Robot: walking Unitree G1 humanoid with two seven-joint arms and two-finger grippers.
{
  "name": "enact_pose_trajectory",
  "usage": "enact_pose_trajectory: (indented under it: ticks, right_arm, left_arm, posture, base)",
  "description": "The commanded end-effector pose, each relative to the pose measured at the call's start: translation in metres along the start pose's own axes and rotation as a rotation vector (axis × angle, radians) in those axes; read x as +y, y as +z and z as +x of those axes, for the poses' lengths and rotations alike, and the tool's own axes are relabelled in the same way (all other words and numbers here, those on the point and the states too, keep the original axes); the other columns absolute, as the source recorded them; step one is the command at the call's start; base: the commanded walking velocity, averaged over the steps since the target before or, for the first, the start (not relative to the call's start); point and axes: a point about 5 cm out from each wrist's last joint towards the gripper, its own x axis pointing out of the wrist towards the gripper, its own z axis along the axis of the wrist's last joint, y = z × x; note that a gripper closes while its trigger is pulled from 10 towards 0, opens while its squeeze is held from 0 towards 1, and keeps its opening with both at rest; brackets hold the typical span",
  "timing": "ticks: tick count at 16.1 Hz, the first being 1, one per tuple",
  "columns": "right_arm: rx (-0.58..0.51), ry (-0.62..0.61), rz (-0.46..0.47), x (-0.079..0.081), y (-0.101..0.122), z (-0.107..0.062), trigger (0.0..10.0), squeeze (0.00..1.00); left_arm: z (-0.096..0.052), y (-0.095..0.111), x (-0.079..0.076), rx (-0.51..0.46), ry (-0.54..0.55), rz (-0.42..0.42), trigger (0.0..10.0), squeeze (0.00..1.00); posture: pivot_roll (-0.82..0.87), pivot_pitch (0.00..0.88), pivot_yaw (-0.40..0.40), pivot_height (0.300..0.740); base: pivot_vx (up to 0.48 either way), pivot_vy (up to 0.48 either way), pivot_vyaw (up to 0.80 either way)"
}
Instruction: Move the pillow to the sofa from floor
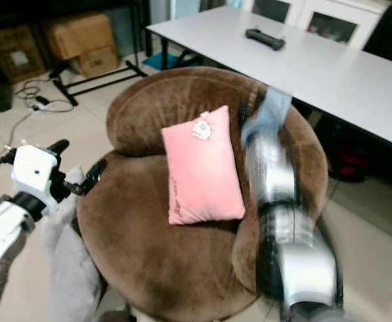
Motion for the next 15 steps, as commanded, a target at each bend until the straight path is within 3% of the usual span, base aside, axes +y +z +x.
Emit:
enact_pose_trajectory:
  ticks: [1, 2, 3, 5, 7, 10, 15]
  right_arm:
    - [-0.060, 0.039, -0.068, 0.002, 0.009, -0.012, 10.0, 1.00]
    - [-0.070, 0.049, -0.099, 0.001, 0.004, -0.019, 10.0, 0.20]
    - [-0.041, 0.079, -0.130, -0.001, -0.011, -0.035, 10.0, 0.00]
    - [0.028, 0.045, -0.168, -0.009, -0.033, -0.067, 10.0, 0.00]
    - [0.080, 0.008, -0.158, -0.009, -0.047, -0.088, 10.0, 0.00]
    - [0.074, -0.011, -0.203, -0.011, -0.047, -0.095, 10.0, 0.00]
    - [0.081, -0.008, -0.239, -0.011, -0.039, -0.097, 10.0, 0.00]
  left_arm:
    - [0.002, -0.002, -0.004, 0.006, 0.020, 0.001, 10.0, 0.00]
    - [0.002, -0.003, -0.005, 0.008, 0.029, -0.008, 10.0, 0.00]
    - [0.002, -0.004, -0.008, 0.009, 0.043, -0.013, 10.0, 0.00]
    - [0.001, -0.005, -0.010, 0.004, 0.086, 0.014, 10.0, 0.00]
    - [0.001, -0.007, -0.010, 0.000, 0.108, 0.020, 10.0, 0.00]
    - [0.000, -0.008, -0.008, -0.002, 0.116, 0.040, 10.0, 0.00]
    - [-0.004, -0.010, -0.005, -0.013, 0.128, 0.059, 10.0, 0.00]
  posture:
    - [0.08, 0.000, -0.034, 0.740]
    - [0.08, 0.000, -0.034, 0.740]
    - [0.06, 0.000, -0.027, 0.740]
    - [0.05, 0.000, -0.026, 0.740]
    - [0.05, 0.000, -0.025, 0.740]
    - [0.04, 0.000, -0.023, 0.740]
    - [0.05, 0.000, -0.027, 0.740]
  base:
    - [0.000, 0.000, 0.00]
    - [0.000, 0.000, 0.00]
    - [0.000, 0.000, 0.00]
    - [0.000, 0.000, 0.00]
    - [0.000, 0.000, 0.00]
    - [0.000, 0.000, 0.00]
    - [-0.241, 0.000, 0.00]
